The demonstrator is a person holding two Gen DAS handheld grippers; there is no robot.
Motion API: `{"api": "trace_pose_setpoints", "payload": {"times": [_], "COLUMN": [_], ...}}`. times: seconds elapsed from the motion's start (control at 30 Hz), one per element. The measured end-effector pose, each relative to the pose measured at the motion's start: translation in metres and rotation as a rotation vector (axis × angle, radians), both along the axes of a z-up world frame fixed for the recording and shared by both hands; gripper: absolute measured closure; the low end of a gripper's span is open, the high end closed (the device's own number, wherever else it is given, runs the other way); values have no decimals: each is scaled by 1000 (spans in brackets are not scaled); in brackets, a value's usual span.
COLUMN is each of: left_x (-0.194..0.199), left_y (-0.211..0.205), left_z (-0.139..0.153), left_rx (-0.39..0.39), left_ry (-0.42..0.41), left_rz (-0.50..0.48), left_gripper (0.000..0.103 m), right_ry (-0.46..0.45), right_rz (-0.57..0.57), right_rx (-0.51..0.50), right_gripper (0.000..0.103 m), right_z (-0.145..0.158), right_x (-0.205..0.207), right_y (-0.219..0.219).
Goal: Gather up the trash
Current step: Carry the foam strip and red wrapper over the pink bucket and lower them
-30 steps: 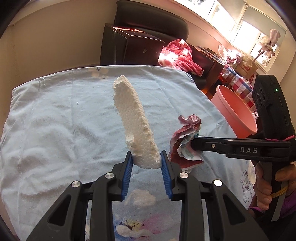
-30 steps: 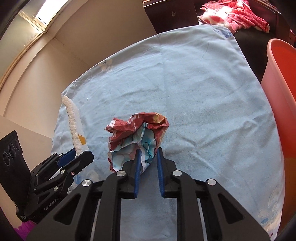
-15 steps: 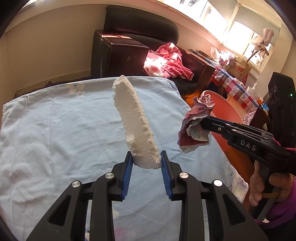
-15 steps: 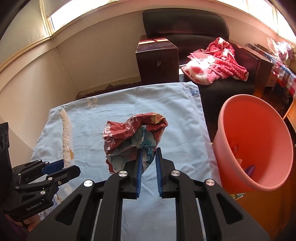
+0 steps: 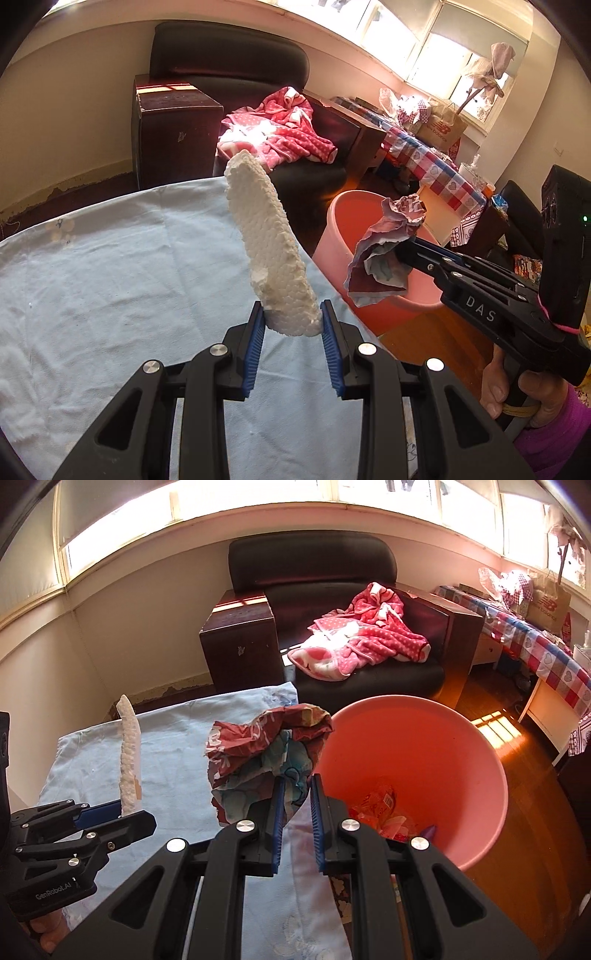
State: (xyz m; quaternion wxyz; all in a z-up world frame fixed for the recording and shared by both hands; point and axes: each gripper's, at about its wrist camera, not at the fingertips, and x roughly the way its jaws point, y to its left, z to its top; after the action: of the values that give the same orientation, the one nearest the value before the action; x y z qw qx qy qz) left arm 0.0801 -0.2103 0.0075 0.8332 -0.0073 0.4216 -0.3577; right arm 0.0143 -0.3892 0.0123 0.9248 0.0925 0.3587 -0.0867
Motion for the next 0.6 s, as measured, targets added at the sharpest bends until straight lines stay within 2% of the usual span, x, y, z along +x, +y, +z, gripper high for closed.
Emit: {"api": "trace_pose_setpoints", "payload": {"times": [0.6], "left_x": [9], "left_y": [-106], "left_z": [6], "left_rx": [-30], "left_ry": [-22], "left_rz": [-137], "left_gripper": [73], "right_ry": [-2], "right_rz": [-159], "right_rx": [-95], "right_gripper": [89], "right_z": [-2], "right_x": [-17], "right_y": [-61]}}
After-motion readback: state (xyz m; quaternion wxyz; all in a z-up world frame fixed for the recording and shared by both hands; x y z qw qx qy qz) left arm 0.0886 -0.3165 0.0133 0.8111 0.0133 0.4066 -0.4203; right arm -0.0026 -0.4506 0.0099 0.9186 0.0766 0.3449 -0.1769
